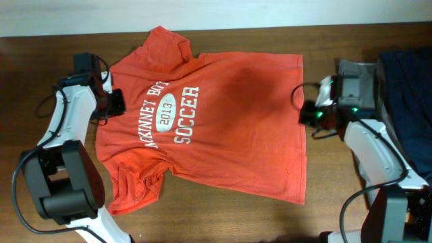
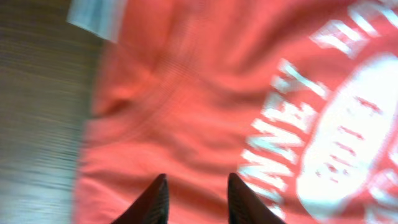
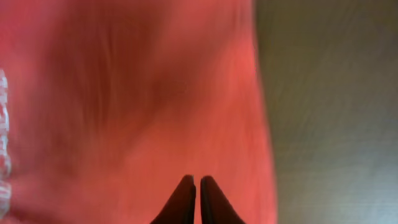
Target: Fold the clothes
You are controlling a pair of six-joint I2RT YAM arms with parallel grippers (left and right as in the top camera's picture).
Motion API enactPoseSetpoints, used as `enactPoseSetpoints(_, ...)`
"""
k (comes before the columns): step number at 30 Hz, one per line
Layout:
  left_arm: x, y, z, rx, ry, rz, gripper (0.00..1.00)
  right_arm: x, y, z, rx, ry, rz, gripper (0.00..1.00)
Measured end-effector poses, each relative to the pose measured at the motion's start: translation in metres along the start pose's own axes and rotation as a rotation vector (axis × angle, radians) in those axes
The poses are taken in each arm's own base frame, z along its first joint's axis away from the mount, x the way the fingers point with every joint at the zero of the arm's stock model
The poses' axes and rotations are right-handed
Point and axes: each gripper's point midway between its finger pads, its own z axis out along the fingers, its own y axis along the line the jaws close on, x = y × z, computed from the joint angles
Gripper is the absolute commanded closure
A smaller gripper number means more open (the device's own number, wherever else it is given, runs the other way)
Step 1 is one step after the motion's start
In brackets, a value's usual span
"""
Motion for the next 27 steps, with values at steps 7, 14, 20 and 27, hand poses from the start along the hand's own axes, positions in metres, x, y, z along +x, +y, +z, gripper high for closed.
enactPoseSetpoints(7, 0.020, -0.036, -0.059, 0.097, 0.008, 0.098, 0.46, -0.037, -0.013, -0.017, -0.038, -0.099, 0.015, 0.95)
enactPoseSetpoints(14, 0.029, -0.037, -0.186, 0.071, -0.253, 0.094, 0.34, -0.025, 0.006, -0.054, -0.106, -0.035, 0.013, 0.71)
enactPoseSetpoints(20, 0.062, -0.019, -0.179, -0.011, -0.146, -0.027, 0.20, 0.011, 0.013, -0.058, -0.109, 0.104, 0.021, 0.41)
enactPoseSetpoints(27, 0.119, 0.026, -0.100, -0.150, 0.090, -0.278, 0.21, 0.032, 0.032, -0.052, -0.133, 0.183, -0.030, 0.47)
